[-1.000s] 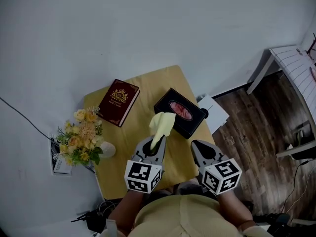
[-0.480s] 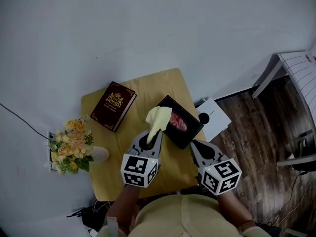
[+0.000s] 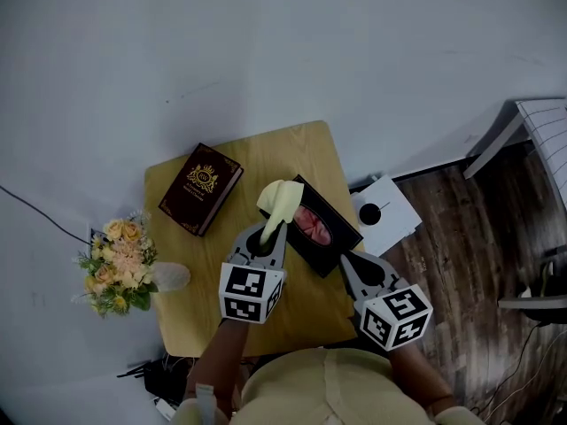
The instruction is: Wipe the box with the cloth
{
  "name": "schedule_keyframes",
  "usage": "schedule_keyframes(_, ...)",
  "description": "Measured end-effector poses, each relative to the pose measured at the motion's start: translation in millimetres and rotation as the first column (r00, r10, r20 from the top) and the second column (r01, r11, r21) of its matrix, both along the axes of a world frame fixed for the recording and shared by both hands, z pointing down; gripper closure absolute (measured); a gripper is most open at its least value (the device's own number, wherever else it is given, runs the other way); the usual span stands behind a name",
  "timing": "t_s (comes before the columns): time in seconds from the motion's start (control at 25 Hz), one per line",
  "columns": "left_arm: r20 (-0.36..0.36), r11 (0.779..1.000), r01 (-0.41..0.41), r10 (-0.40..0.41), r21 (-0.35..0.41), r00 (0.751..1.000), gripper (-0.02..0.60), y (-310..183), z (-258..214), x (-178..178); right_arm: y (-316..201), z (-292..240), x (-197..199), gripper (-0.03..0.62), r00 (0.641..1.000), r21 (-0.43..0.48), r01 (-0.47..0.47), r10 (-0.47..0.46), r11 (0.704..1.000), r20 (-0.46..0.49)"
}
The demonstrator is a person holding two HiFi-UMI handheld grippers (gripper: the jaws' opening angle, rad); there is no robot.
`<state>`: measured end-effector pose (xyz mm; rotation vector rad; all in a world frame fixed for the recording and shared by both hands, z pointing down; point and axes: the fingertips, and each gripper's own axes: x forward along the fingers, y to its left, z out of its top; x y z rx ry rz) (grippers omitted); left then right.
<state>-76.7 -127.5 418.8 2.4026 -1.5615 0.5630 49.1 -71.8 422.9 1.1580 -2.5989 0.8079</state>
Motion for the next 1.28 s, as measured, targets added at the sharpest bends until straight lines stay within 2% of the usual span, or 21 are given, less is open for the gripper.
schedule_keyframes(0.36, 0.045, 0.997, 0.048, -0.045, -0.058, 0.998, 0.546, -21.8, 12.4, 0.9, -10.0, 9.9, 7.2, 0.563, 0.999, -0.029, 0.044, -0.044, 0.999, 0.028)
schedule_keyframes(0.56, 0.054, 0.996, 0.035, -0.03, -0.085, 0.998, 0.546, -26.2, 21.4, 7.4, -13.4, 17.8, 9.5, 0.563, 0.998, -0.044, 0.052, -0.051, 0.998, 0.027)
schedule_keyframes(0.92, 0.032, 0.991, -0.069, 0.073, -0.115, 0.997, 0.546, -7.7, 25.8, 27.6, -8.3, 18.8, 2.8, 0.563, 0.999, -0.056, 0.034, -0.032, 0.998, 0.026)
schedule_keyframes(1.28, -0.011, 0.973, -0.196, 0.196, -0.119, 0.981, 0.546, 16.3, 28.0, 58.1, 5.7, 20.6, 7.8, 0.563, 0.999, -0.065, -0.043, 0.043, 0.997, 0.001)
